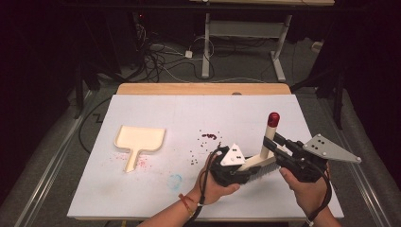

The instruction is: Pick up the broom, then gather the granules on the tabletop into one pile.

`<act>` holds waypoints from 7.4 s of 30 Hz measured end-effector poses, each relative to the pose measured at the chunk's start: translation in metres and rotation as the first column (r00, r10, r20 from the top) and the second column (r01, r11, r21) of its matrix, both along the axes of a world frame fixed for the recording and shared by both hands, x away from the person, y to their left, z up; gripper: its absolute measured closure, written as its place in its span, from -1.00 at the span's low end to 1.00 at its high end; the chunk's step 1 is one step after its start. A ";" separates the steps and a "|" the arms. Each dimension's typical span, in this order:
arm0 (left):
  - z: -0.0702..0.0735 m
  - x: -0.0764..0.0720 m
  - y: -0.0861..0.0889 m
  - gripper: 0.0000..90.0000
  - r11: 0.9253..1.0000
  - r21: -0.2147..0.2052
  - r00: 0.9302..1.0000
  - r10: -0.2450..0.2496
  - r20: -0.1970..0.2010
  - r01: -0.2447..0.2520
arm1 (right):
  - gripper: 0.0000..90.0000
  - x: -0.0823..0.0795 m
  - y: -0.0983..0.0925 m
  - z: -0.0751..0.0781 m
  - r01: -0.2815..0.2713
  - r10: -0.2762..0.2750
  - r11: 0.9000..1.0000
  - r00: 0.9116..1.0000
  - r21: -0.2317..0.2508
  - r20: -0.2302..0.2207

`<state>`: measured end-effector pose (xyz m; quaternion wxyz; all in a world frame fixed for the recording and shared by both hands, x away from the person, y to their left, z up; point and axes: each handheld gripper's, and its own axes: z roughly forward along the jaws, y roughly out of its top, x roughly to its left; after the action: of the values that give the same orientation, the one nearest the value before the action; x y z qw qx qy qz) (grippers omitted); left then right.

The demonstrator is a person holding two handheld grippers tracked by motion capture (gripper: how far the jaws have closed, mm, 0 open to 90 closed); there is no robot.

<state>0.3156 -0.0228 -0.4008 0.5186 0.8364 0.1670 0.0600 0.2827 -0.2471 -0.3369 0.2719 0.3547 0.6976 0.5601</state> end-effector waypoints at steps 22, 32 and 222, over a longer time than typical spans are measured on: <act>0.010 -0.023 0.070 0.46 0.954 0.133 0.963 -0.270 -0.020 0.270 | 0.22 0.013 0.034 -0.053 -0.698 0.627 0.657 0.716 -0.286 -0.307; 0.009 -0.024 0.084 -0.04 0.966 0.209 0.981 -0.176 0.085 0.156 | 0.50 0.010 0.041 -0.056 -0.690 0.616 0.650 0.724 -0.319 -0.311; -0.063 -0.051 0.223 -0.57 0.829 0.401 0.920 0.343 0.187 -0.390 | 0.50 0.091 0.110 -0.086 -0.544 0.617 0.552 0.776 -0.631 -0.130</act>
<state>0.2650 0.2000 -0.4640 0.3080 0.8777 0.2792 0.2385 0.3738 -0.1371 -0.4225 0.2117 -0.0405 0.9058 0.3648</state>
